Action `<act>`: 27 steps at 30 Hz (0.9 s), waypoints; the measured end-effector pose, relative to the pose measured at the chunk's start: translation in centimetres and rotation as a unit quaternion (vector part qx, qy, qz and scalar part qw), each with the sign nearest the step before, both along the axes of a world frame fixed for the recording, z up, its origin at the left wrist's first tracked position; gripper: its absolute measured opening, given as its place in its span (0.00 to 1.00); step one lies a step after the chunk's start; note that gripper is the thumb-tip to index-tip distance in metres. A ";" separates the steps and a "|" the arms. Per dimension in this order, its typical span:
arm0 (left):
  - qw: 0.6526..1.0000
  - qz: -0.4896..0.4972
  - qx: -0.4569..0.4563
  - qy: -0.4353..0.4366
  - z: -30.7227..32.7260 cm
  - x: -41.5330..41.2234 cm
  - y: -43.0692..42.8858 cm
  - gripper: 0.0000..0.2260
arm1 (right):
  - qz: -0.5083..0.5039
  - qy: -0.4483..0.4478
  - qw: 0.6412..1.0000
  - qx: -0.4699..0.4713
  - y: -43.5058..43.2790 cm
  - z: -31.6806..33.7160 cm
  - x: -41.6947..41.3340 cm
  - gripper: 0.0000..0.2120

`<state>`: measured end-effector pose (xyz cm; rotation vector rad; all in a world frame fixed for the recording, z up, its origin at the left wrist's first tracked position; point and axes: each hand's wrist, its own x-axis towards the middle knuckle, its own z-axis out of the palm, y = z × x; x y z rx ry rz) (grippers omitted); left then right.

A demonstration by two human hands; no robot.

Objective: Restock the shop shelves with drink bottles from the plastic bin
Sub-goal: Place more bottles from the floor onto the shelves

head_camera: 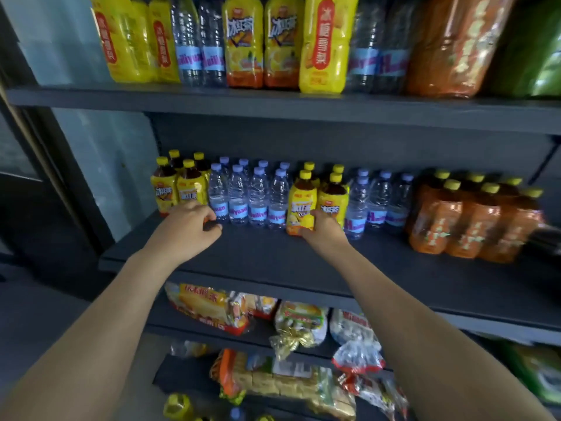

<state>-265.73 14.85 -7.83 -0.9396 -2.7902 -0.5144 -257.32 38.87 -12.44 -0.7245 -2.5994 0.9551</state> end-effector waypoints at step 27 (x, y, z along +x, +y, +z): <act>0.995 -0.054 -0.078 0.041 -3.2 36.1 1.9 0.18 | 0.028 -0.235 0.940 0.245 -2.4 0.5 37.4 0.26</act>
